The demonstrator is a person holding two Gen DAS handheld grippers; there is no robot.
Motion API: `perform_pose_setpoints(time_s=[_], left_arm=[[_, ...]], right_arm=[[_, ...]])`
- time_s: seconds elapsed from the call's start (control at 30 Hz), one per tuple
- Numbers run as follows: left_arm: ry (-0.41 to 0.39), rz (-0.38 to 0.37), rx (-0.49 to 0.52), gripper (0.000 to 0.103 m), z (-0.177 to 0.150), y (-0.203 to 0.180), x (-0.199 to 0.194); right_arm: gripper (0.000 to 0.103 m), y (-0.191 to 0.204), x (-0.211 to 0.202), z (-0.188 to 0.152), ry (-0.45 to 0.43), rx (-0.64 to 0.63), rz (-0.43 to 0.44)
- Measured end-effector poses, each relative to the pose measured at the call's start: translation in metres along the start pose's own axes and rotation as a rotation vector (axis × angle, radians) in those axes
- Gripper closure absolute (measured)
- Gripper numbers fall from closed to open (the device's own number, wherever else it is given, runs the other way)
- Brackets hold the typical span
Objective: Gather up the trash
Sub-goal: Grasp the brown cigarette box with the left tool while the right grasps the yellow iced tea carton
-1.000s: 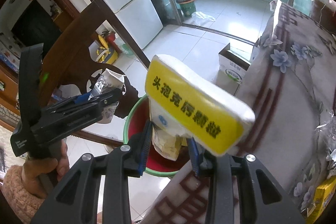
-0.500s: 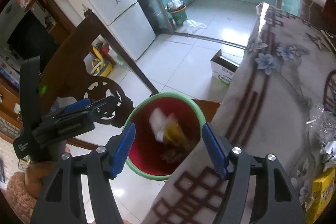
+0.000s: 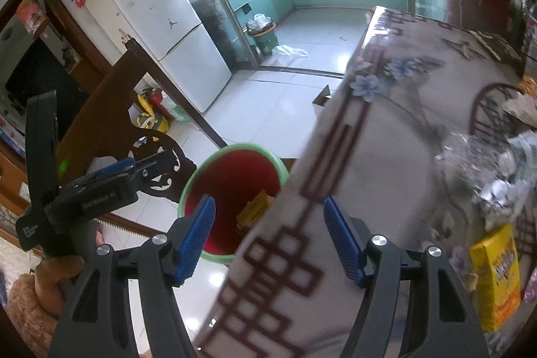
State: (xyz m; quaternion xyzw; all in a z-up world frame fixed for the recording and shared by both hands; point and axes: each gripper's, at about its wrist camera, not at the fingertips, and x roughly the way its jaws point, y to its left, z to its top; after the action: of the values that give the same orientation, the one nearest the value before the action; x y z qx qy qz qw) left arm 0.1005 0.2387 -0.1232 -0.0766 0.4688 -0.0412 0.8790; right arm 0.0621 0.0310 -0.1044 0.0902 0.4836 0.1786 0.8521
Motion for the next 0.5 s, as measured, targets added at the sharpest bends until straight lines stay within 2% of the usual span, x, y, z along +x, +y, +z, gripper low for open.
perform_pose_setpoints(time_s=[0.27,0.5], left_arm=[[0.007,-0.029,0.061,0.009,-0.025,-0.09,-0.008],[0.034,-0.064,0.107,0.009,-0.061,-0.169,-0.008]], right_arm=[[0.037,-0.066,-0.051,-0.025,-0.033,0.048,-0.019],[0.034,-0.167,-0.094,-0.053,-0.043,0.134,-0.116]])
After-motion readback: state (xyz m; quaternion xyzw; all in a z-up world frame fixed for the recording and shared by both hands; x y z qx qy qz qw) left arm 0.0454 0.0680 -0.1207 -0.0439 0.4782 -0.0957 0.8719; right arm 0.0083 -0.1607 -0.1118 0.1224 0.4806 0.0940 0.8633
